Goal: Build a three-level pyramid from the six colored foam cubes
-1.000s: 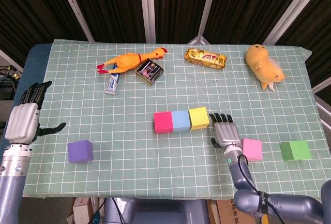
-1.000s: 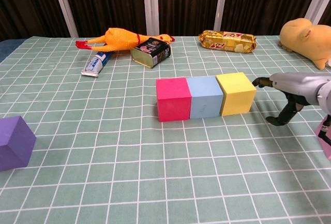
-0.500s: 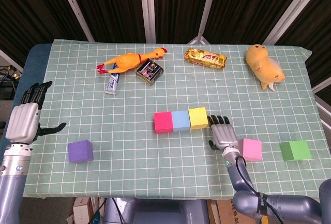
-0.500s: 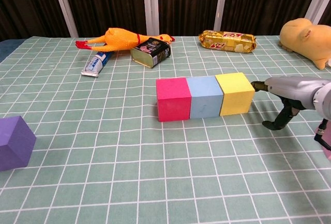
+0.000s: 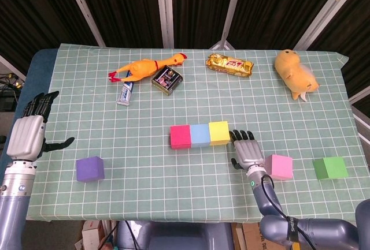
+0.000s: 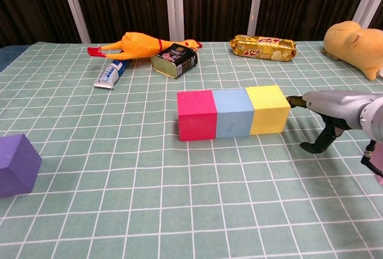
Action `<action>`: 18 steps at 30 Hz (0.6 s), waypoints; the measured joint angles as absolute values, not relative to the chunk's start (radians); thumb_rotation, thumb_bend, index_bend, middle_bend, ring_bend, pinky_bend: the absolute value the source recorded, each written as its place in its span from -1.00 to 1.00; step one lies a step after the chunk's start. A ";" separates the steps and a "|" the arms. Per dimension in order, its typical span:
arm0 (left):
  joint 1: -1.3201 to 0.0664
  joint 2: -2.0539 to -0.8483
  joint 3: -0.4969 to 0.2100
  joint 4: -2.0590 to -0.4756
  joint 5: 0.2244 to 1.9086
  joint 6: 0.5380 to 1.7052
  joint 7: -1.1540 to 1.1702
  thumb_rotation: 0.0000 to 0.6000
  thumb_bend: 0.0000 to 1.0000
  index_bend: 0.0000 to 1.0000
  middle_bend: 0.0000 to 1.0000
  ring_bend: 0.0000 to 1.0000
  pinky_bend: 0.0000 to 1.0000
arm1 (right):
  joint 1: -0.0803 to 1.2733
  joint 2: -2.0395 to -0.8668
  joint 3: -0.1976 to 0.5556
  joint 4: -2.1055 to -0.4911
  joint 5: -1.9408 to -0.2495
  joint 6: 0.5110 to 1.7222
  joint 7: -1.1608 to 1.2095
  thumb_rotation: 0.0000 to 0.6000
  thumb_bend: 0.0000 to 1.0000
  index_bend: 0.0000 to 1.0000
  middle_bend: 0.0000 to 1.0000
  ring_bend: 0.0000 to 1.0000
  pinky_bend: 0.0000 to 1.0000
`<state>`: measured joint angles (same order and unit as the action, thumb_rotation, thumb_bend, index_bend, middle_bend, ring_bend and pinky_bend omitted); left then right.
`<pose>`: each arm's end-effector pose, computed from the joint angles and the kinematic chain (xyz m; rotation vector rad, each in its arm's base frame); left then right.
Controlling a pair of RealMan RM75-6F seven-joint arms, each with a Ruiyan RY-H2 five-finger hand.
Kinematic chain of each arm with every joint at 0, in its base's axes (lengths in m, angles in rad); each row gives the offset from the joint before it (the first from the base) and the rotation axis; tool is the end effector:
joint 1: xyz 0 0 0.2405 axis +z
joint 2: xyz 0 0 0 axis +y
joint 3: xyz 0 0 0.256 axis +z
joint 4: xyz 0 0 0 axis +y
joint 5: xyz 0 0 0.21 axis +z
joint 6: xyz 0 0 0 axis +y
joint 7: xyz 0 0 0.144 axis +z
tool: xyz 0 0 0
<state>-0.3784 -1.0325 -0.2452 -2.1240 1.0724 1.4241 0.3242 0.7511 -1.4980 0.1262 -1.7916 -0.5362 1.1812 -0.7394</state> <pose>-0.1809 0.2632 0.1718 -1.2846 -1.0119 -1.0682 -0.1699 -0.2998 -0.0088 1.6874 -1.1758 0.5372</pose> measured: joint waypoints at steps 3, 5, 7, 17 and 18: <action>-0.379 -1.033 -0.245 -2.124 1.072 1.423 0.325 1.00 -0.79 -1.00 -0.86 -0.98 -0.84 | 0.751 -1.496 0.124 -1.797 -0.537 1.181 -0.740 1.00 -0.14 -1.00 -0.82 -1.00 -1.00; -0.380 -1.033 -0.245 -2.123 1.072 1.422 0.326 1.00 -0.79 -1.00 -0.86 -0.98 -0.84 | 0.751 -1.495 0.122 -1.803 -0.538 1.181 -0.741 1.00 -0.14 -1.00 -0.82 -1.00 -1.00; -0.380 -1.033 -0.245 -2.124 1.071 1.422 0.326 1.00 -0.79 -1.00 -0.86 -0.98 -0.84 | 0.752 -1.494 0.121 -1.808 -0.538 1.182 -0.742 1.00 -0.14 -1.00 -0.82 -1.00 -1.00; -0.378 -1.031 -0.246 -2.124 1.072 1.423 0.323 1.00 -0.79 -1.00 -0.86 -0.98 -0.84 | 0.756 -1.495 0.119 -1.820 -0.541 1.198 -0.753 1.00 -0.14 -1.00 -0.82 -1.00 -1.00; -0.378 -1.031 -0.246 -2.124 1.072 1.423 0.323 1.00 -0.79 -1.00 -0.86 -0.98 -0.84 | 0.756 -1.494 0.119 -1.820 -0.542 1.201 -0.754 1.00 -0.14 -1.00 -0.83 -1.00 -1.00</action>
